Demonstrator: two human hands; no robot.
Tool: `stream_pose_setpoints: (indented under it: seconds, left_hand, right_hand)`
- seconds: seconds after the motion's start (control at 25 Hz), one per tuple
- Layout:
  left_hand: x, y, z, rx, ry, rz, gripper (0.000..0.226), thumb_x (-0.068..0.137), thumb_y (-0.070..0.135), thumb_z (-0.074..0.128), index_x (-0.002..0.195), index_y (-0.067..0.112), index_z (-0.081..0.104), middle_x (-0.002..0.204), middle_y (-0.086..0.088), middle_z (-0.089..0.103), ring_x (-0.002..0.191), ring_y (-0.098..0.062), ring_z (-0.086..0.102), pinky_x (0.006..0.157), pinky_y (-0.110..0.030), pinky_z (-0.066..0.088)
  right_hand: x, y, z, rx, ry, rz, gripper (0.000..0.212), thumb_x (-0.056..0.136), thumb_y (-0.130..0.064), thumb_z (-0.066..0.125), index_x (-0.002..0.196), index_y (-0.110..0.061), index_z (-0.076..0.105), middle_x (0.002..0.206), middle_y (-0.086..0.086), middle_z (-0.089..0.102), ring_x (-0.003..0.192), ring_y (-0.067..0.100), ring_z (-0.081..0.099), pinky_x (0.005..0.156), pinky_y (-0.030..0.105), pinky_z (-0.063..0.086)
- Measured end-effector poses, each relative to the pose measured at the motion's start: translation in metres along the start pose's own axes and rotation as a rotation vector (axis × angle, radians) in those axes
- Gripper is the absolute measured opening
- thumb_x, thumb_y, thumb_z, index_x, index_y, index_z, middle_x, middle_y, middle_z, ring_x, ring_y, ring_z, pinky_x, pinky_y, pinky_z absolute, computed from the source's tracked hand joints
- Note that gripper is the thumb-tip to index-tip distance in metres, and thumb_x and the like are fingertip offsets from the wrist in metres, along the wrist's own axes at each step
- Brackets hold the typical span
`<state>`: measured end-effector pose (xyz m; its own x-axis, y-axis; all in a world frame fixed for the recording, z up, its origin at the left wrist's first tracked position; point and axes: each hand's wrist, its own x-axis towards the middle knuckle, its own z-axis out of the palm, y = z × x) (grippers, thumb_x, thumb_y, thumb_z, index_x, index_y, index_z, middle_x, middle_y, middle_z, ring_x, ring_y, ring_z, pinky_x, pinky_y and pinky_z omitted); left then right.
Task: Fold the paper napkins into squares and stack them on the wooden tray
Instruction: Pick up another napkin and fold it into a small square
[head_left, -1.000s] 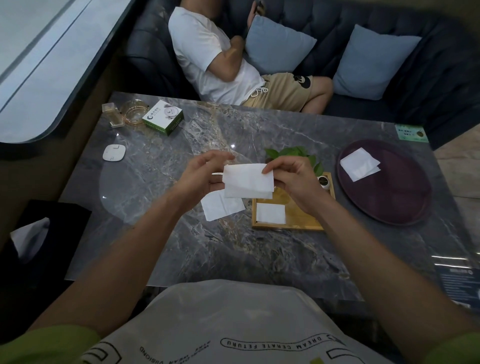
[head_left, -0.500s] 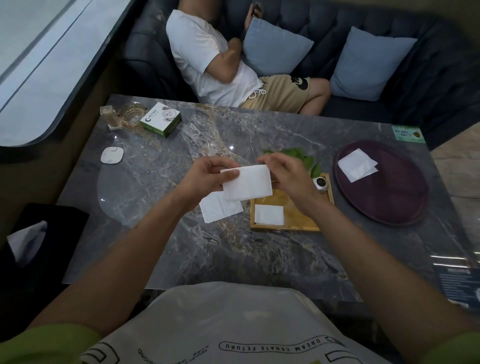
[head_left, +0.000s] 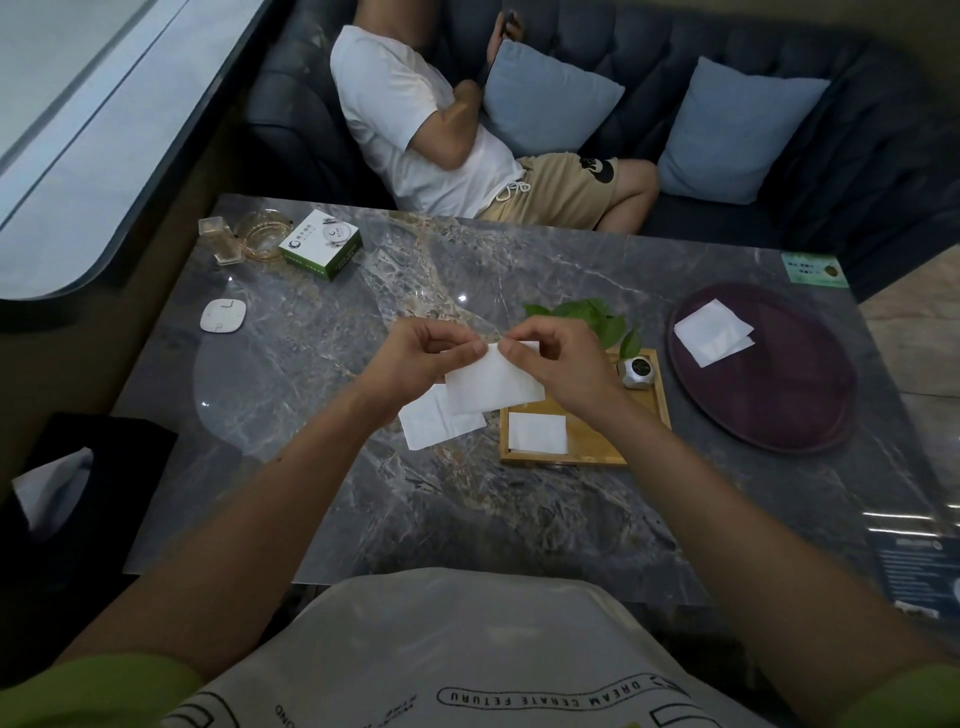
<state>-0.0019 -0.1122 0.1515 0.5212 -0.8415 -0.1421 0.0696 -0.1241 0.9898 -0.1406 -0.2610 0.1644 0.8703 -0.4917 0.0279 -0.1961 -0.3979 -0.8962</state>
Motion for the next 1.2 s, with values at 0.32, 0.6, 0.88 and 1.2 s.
stream_pose_setpoints:
  seconds: [0.32, 0.6, 0.88, 1.2]
  left_hand:
    - [-0.004, -0.005, -0.008, -0.039, 0.082, -0.030, 0.011, 0.083, 0.003, 0.072, 0.094, 0.001, 0.073, 0.080, -0.002, 0.077, 0.076, -0.015, 0.073, 0.063, -0.025, 0.059]
    - [-0.004, -0.006, -0.008, -0.104, 0.077, -0.086, 0.015, 0.084, 0.011, 0.072, 0.099, 0.006, 0.073, 0.086, -0.007, 0.078, 0.081, -0.018, 0.074, 0.066, -0.028, 0.059]
    - [-0.002, -0.003, -0.001, -0.069, 0.033, -0.030, 0.009, 0.087, 0.012, 0.069, 0.093, 0.010, 0.076, 0.084, 0.000, 0.077, 0.078, -0.015, 0.072, 0.063, -0.025, 0.056]
    - [-0.003, -0.002, -0.007, -0.015, 0.088, -0.028, 0.008, 0.086, 0.008, 0.070, 0.092, 0.007, 0.075, 0.080, 0.000, 0.077, 0.073, -0.014, 0.072, 0.060, -0.025, 0.056]
  right_hand:
    - [-0.003, 0.005, -0.003, 0.061, 0.018, 0.028, 0.008, 0.089, -0.023, 0.068, 0.082, -0.026, 0.071, 0.080, -0.011, 0.067, 0.074, 0.009, 0.059, 0.064, 0.028, 0.046]
    - [-0.003, 0.005, -0.004, 0.104, 0.037, 0.038, 0.008, 0.090, -0.021, 0.067, 0.086, -0.017, 0.072, 0.081, -0.007, 0.068, 0.075, 0.007, 0.060, 0.065, 0.025, 0.048]
    - [-0.001, 0.002, -0.001, 0.121, 0.000, 0.026, 0.005, 0.089, -0.023, 0.068, 0.086, -0.022, 0.072, 0.085, -0.008, 0.070, 0.081, 0.008, 0.064, 0.070, 0.027, 0.051]
    - [-0.004, 0.004, -0.015, 0.179, -0.039, 0.060, 0.006, 0.090, -0.016, 0.067, 0.086, -0.016, 0.072, 0.080, 0.002, 0.074, 0.072, 0.014, 0.070, 0.064, 0.026, 0.057]
